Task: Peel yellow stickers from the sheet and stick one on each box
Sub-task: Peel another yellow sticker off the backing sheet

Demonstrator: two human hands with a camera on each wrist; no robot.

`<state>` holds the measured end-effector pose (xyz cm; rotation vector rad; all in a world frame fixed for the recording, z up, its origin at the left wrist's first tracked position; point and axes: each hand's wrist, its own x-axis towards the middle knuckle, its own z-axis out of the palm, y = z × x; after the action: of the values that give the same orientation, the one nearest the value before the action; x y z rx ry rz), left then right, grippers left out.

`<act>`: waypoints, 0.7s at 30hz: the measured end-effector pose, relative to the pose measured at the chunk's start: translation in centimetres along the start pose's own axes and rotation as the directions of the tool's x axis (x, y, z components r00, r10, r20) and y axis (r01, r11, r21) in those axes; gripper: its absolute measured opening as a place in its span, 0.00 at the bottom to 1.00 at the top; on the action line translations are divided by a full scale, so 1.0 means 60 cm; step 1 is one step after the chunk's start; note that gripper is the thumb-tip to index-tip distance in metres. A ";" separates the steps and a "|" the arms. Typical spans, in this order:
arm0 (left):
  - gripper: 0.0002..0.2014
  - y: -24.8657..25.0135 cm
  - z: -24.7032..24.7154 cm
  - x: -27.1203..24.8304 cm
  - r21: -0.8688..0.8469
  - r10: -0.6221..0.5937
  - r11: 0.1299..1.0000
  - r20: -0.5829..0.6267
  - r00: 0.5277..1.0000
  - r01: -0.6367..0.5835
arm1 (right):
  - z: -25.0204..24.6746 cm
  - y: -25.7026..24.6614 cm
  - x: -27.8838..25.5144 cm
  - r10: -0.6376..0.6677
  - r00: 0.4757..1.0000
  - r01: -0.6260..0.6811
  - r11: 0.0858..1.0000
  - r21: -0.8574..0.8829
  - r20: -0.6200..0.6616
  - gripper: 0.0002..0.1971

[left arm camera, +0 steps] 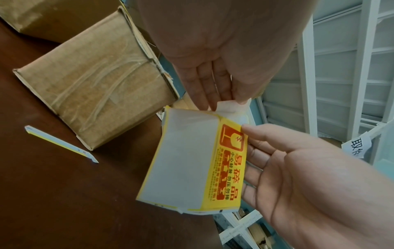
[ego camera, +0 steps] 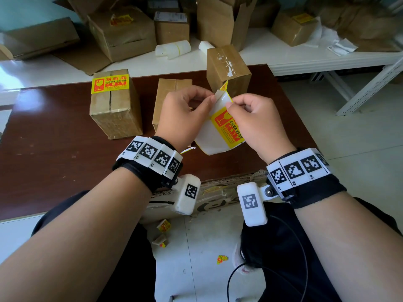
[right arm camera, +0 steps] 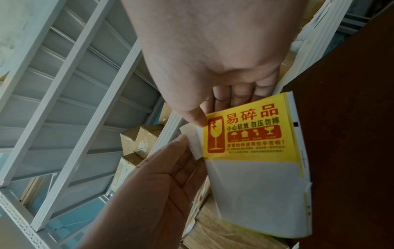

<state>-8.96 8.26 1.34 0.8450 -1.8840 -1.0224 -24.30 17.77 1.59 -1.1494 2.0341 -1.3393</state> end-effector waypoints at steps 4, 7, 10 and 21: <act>0.05 0.001 0.001 0.000 0.008 -0.003 1.000 -0.003 1.000 0.003 | 0.000 0.003 0.002 0.009 1.000 -0.009 1.000 -0.023 -0.014 0.08; 0.05 0.002 0.001 -0.001 0.007 -0.009 1.000 -0.002 1.000 0.009 | 0.000 0.005 0.002 0.007 0.999 -0.009 0.998 -0.057 -0.032 0.09; 0.05 0.003 0.000 -0.002 0.010 -0.006 1.000 0.001 1.000 0.006 | -0.003 0.007 0.003 0.013 0.999 -0.016 0.996 -0.082 -0.040 0.09; 0.05 -0.001 0.004 -0.004 -0.008 -0.010 1.000 0.032 0.999 0.010 | -0.001 0.006 0.003 0.036 0.999 -0.036 0.996 -0.083 -0.010 0.10</act>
<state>-9.05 8.50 1.14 0.8395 -1.9026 -1.0544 -24.59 17.71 1.30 -1.1386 2.1242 -1.2554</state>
